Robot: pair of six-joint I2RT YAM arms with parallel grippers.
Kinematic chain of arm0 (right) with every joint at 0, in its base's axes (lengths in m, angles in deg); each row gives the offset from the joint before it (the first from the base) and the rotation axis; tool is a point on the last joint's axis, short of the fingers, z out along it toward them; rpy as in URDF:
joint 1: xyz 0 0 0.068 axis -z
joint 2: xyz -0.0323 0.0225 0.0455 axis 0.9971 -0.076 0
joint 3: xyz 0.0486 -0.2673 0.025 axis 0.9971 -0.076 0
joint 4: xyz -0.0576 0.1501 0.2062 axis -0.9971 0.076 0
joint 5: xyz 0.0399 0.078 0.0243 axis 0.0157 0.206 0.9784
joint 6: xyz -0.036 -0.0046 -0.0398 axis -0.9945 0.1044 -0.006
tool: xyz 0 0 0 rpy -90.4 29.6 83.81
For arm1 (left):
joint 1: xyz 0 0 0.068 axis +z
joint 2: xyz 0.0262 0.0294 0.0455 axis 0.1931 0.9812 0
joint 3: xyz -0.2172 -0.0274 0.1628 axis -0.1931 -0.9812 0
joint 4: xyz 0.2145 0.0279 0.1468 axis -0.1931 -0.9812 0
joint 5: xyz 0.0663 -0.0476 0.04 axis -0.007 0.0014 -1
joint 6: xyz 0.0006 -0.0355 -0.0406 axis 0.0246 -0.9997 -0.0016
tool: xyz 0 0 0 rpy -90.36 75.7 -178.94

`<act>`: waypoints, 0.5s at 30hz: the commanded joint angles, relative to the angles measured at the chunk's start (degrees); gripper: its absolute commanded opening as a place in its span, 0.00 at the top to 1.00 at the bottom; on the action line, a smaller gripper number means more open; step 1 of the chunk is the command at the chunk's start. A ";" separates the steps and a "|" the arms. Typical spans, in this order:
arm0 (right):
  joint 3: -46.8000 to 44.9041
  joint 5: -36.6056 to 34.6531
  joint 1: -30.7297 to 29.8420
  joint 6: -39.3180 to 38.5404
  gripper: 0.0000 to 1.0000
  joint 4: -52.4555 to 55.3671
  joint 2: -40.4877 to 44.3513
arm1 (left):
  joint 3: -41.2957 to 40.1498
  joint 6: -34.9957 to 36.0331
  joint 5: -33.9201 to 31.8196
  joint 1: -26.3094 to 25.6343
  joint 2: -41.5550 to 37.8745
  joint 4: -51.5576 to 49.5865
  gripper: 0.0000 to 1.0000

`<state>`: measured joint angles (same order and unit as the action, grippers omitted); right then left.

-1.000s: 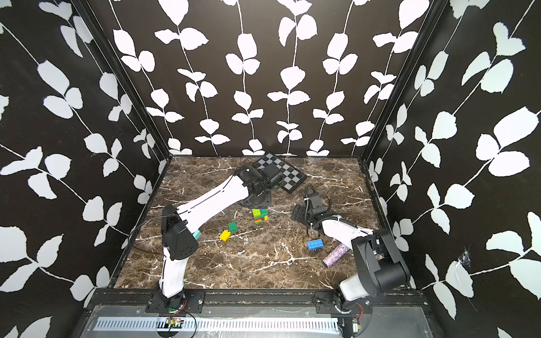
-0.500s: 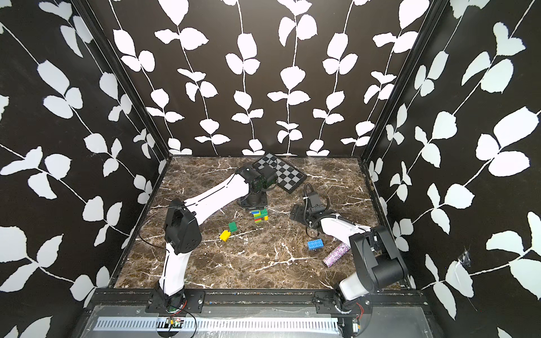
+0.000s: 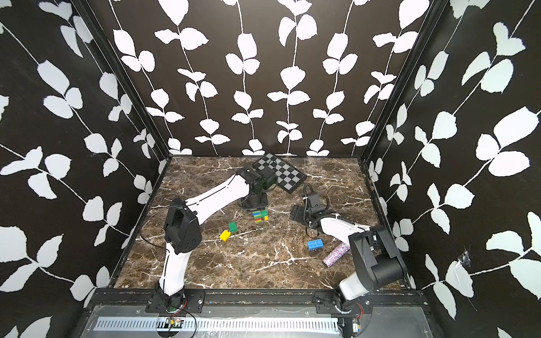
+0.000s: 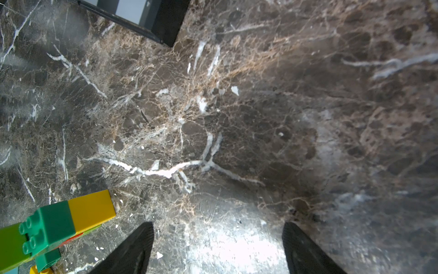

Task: Assemble the letter h with lego
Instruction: Assemble the lego brick with the lego brick.

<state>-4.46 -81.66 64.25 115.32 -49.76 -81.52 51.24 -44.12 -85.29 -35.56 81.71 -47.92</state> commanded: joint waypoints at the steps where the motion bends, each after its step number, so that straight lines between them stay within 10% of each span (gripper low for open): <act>1: 1.73 -0.04 -0.44 -0.46 0.15 -0.96 -0.37 | -1.38 -1.68 0.68 0.37 -0.09 0.31 1.00; 15: 1.84 -0.17 -0.67 -0.55 0.15 -0.86 -0.30 | -2.97 -2.99 -1.91 0.60 0.62 1.68 1.00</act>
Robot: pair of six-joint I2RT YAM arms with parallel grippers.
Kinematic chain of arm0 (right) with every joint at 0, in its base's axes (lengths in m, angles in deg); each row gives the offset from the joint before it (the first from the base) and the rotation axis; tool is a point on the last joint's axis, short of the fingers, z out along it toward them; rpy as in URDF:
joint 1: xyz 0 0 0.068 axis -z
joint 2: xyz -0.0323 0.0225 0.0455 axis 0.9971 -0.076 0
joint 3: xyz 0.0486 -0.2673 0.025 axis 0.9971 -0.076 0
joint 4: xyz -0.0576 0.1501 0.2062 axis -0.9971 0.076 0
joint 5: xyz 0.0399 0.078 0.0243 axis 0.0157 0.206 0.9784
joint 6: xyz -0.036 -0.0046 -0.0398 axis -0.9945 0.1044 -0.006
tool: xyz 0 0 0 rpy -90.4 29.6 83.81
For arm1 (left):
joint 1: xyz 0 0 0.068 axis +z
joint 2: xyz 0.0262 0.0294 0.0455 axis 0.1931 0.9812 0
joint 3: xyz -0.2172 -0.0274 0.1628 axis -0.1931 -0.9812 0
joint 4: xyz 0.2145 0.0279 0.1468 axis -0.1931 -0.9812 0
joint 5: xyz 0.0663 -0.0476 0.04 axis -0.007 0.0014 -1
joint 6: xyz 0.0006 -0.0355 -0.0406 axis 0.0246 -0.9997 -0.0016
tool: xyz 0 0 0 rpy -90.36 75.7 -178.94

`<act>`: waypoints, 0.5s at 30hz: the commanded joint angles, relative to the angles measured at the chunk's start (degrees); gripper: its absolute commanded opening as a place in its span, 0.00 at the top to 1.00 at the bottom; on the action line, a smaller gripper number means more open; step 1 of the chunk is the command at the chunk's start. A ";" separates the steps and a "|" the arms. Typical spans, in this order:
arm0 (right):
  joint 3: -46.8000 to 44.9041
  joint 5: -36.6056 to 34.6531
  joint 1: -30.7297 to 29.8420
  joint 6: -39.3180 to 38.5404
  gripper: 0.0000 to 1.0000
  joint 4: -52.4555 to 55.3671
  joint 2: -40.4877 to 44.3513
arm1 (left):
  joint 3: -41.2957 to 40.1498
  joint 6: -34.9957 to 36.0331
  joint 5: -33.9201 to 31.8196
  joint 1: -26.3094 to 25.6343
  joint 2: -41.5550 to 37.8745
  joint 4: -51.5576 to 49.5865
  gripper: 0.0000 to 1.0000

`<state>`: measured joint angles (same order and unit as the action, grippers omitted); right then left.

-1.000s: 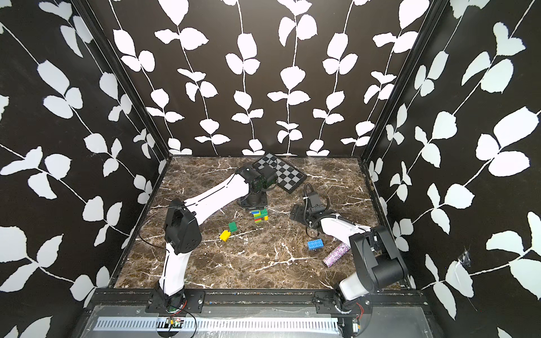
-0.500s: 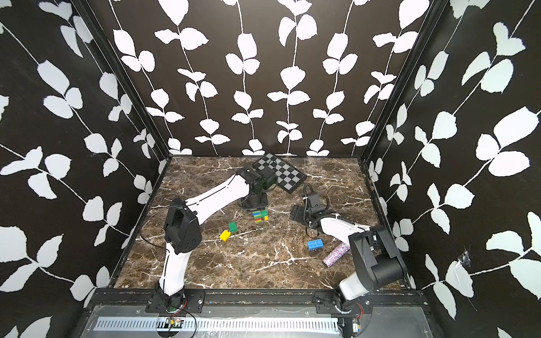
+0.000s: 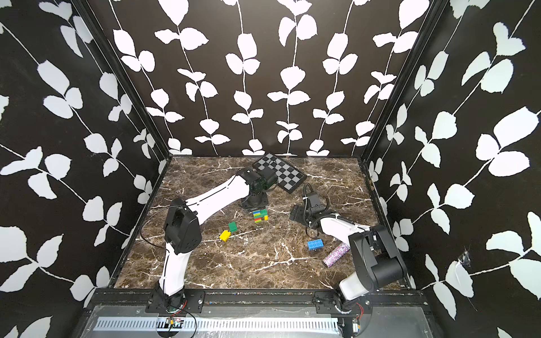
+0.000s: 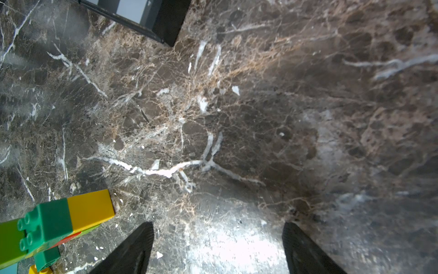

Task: Assemble the letter h with lego
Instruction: Assemble the lego brick with the lego brick.

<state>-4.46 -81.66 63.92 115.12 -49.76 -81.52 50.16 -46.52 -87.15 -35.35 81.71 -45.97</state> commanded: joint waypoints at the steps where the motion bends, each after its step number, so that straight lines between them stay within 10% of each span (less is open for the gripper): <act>1: 1.83 -0.13 -0.27 -0.40 0.15 -0.87 -0.28 | -1.82 -0.58 0.04 0.42 0.64 -0.29 1.00; 15: 1.96 -0.19 -0.43 -0.53 0.15 -0.70 -0.27 | -4.64 1.13 0.51 0.51 0.92 1.14 1.00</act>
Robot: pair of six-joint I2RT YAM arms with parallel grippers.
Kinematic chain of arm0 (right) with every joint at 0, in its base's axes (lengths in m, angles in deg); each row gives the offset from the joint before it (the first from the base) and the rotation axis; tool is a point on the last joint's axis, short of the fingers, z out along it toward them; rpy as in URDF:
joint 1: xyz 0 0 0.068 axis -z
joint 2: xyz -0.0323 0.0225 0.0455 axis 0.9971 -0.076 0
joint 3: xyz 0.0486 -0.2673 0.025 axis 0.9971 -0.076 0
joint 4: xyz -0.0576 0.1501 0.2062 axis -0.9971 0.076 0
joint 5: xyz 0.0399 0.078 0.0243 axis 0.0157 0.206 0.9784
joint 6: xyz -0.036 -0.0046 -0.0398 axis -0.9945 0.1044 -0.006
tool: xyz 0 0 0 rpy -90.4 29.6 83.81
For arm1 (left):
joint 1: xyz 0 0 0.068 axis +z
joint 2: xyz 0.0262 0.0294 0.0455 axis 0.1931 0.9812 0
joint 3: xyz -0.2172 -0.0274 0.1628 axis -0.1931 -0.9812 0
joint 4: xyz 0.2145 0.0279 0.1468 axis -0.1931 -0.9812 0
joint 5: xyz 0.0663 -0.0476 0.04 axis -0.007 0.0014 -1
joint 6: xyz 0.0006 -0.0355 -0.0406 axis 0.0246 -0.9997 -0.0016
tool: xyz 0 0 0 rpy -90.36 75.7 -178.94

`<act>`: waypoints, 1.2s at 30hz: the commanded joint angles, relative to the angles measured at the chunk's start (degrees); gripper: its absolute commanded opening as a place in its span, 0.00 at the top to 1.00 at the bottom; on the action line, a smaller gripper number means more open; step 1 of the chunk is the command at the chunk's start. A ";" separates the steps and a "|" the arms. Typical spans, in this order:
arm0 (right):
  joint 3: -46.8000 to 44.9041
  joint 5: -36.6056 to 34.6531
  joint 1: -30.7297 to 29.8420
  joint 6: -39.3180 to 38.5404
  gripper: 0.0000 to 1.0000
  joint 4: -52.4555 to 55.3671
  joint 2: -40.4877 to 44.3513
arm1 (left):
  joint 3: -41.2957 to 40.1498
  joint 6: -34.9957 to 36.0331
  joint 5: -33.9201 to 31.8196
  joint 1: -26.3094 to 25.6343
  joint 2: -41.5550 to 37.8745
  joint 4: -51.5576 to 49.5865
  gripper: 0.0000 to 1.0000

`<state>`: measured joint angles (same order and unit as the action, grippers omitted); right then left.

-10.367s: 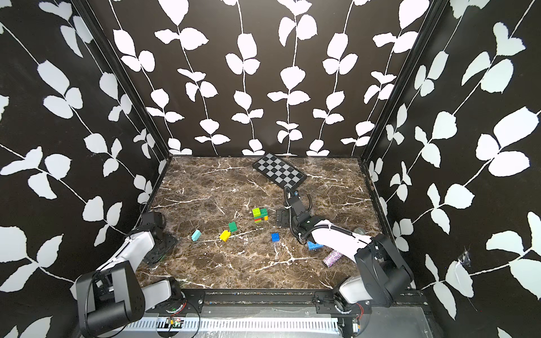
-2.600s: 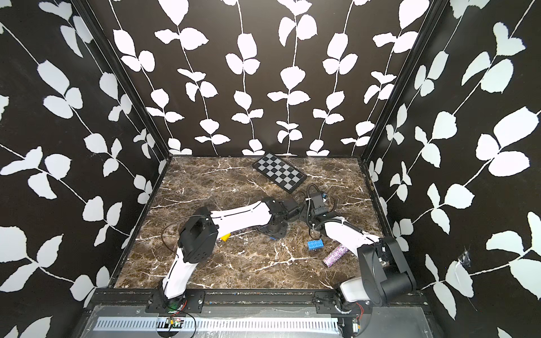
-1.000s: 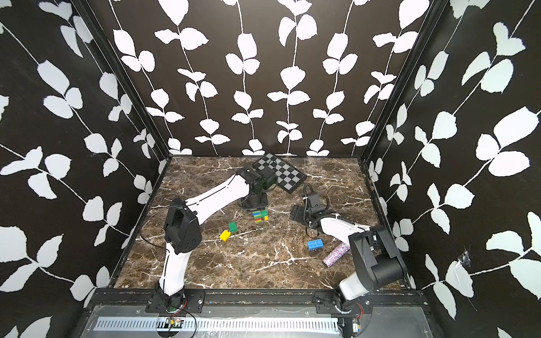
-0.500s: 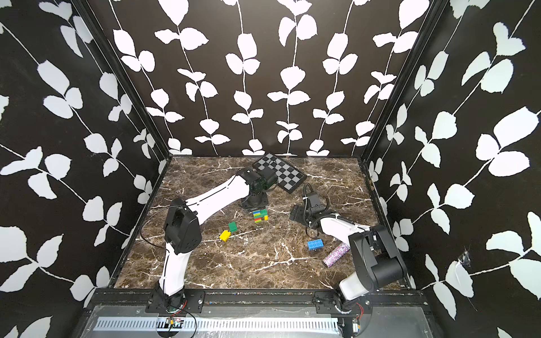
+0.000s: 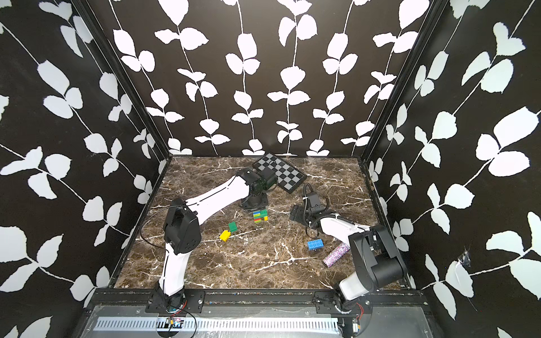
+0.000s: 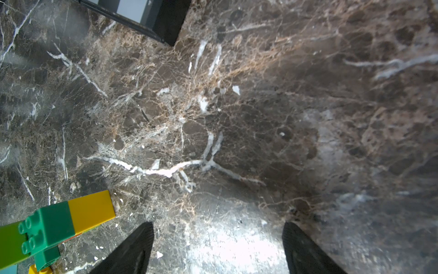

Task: Assemble the letter h with lego
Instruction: Assemble the lego brick with the lego brick.

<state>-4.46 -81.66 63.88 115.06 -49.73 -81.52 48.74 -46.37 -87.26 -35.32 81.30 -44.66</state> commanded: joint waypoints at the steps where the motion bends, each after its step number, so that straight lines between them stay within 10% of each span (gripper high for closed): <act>1: 2.02 -0.23 -0.39 -0.47 0.15 -0.72 -0.27 | -3.66 1.49 0.73 0.43 1.54 -0.06 1.00; 17: 1.80 -0.71 -0.44 -0.47 0.15 -0.50 0.12 | -6.84 8.91 4.68 0.49 5.19 2.47 1.00; 31: 1.86 -0.57 -0.48 -0.55 0.15 -0.63 0.03 | -4.50 11.46 3.21 0.52 2.36 2.04 0.71; 36: 1.94 -0.61 -0.43 -0.64 0.14 -0.66 -0.03 | -3.34 11.75 3.02 0.56 1.85 1.78 0.40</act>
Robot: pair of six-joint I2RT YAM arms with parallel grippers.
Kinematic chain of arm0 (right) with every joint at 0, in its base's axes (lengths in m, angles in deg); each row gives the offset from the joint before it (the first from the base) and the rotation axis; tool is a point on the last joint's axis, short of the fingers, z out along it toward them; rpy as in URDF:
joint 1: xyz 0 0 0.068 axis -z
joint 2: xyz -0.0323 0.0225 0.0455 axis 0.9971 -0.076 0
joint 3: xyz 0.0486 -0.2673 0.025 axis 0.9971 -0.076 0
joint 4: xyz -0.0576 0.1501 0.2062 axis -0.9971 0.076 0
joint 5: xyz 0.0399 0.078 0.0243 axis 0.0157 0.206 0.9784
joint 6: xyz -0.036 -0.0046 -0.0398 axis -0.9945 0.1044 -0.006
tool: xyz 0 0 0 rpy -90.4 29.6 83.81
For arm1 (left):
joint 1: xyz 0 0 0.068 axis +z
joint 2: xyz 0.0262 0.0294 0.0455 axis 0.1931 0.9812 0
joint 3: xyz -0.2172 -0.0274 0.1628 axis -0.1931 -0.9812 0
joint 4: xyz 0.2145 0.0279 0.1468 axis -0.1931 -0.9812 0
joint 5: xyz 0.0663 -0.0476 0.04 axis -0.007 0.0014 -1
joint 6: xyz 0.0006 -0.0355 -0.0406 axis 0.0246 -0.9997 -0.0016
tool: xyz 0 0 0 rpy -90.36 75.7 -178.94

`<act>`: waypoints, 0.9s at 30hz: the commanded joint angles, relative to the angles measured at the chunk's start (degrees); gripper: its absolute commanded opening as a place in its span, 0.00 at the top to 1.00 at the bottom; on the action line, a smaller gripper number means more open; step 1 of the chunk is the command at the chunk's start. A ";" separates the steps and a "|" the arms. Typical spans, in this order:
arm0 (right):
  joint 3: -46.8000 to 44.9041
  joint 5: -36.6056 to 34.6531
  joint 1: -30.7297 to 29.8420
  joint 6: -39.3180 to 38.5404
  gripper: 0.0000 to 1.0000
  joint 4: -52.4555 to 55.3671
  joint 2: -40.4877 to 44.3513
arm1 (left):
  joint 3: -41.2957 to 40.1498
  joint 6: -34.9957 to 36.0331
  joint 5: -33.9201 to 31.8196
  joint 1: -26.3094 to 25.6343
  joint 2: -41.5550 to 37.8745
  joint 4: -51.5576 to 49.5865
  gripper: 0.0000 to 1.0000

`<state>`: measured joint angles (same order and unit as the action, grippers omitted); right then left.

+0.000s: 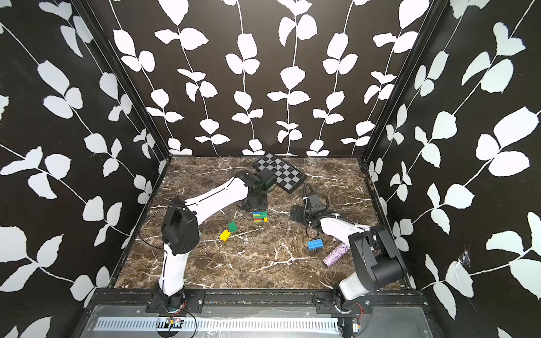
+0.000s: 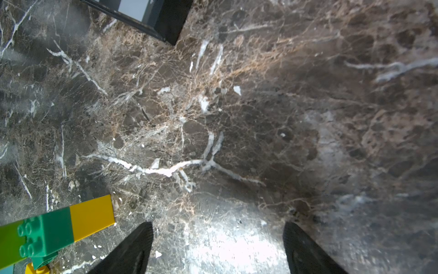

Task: Assemble the letter h with lego
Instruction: Assemble the lego brick with the lego brick.

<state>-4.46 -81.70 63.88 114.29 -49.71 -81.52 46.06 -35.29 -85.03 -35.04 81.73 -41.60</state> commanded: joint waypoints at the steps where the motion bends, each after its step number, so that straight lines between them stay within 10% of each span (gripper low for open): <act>1: 1.97 -0.48 -0.48 0.12 0.14 -0.71 -0.03 | -0.49 0.81 0.67 0.23 1.31 -1.33 0.35; 18: 1.15 0.09 -0.46 -0.56 0.12 -2.37 0.95 | -0.46 6.45 -1.01 0.21 -8.20 -1.22 0.08; 27: -0.04 1.80 -1.67 -3.04 0.12 -7.84 1.98 | -16.94 24.93 7.76 0.18 -26.75 17.15 0.08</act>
<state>-3.82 -80.30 63.12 112.90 -53.47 -81.39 35.32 -19.18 -82.17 -35.00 61.82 -32.97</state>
